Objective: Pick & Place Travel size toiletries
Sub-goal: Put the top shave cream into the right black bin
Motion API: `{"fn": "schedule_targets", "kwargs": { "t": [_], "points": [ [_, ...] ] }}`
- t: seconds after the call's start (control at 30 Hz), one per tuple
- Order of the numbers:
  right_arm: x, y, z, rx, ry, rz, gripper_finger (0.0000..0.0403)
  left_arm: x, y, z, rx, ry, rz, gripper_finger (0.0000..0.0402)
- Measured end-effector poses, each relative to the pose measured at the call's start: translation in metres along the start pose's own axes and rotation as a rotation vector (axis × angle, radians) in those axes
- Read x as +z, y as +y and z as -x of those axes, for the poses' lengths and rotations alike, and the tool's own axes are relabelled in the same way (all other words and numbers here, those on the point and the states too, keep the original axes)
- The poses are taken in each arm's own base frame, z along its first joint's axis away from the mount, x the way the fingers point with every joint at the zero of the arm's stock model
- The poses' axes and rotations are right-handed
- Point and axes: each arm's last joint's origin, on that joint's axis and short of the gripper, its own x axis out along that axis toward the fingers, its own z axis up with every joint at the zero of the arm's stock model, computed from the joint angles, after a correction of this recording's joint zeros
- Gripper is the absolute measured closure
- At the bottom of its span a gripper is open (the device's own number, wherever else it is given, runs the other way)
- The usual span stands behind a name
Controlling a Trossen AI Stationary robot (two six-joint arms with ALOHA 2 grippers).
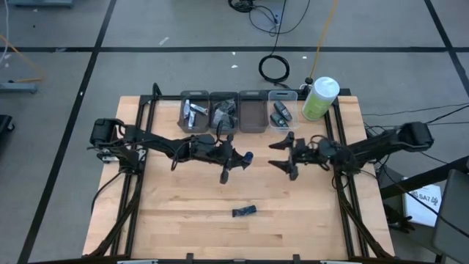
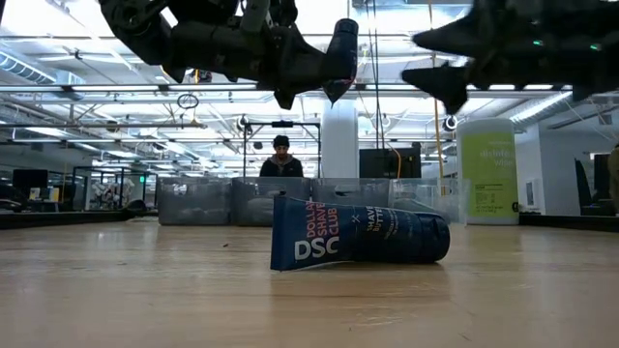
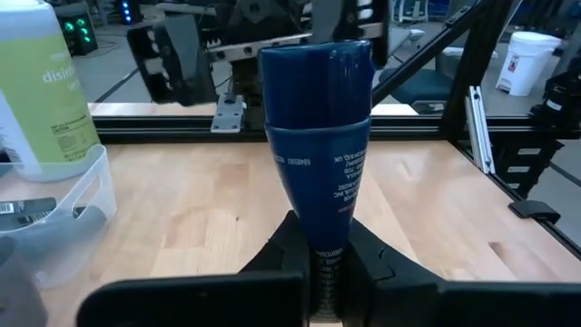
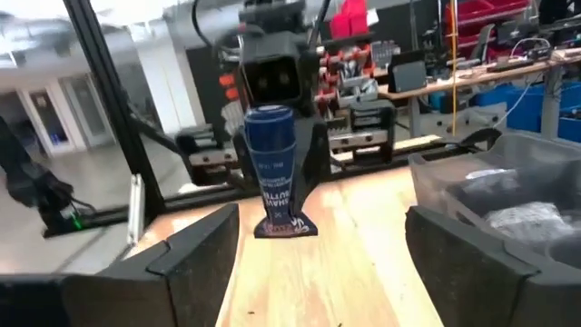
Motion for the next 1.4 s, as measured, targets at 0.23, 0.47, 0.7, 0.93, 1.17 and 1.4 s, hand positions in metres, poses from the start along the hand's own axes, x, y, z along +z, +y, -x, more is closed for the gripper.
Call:
{"fn": "schedule_targets", "kwargs": {
  "t": [0.23,0.47,0.7,0.93,1.17,1.4],
  "points": [
    [0.009,0.010,-0.045,0.022,-0.002,0.066,0.0104,-0.002,0.000,0.000,0.019,0.018,0.004,0.0373],
    [0.007,0.015,-0.073,0.079,0.023,0.084,0.0104,-0.003,0.000,0.000,0.021,0.026,0.004,0.0391],
    [0.002,0.016,-0.084,0.095,0.036,0.087,0.0124,-0.003,0.000,0.000,0.022,0.036,0.006,0.0372],
    [0.001,0.015,-0.085,0.066,0.047,0.118,0.0190,-0.003,0.000,0.000,0.019,0.033,0.008,0.0383],
    [0.000,0.013,-0.085,0.057,0.052,0.137,0.0291,-0.001,-0.002,0.000,0.006,0.009,0.009,0.0375],
    [0.000,0.014,-0.085,0.060,0.056,0.145,0.0298,0.000,-0.005,-0.001,0.021,0.001,0.122,0.0327]
  ]
}}
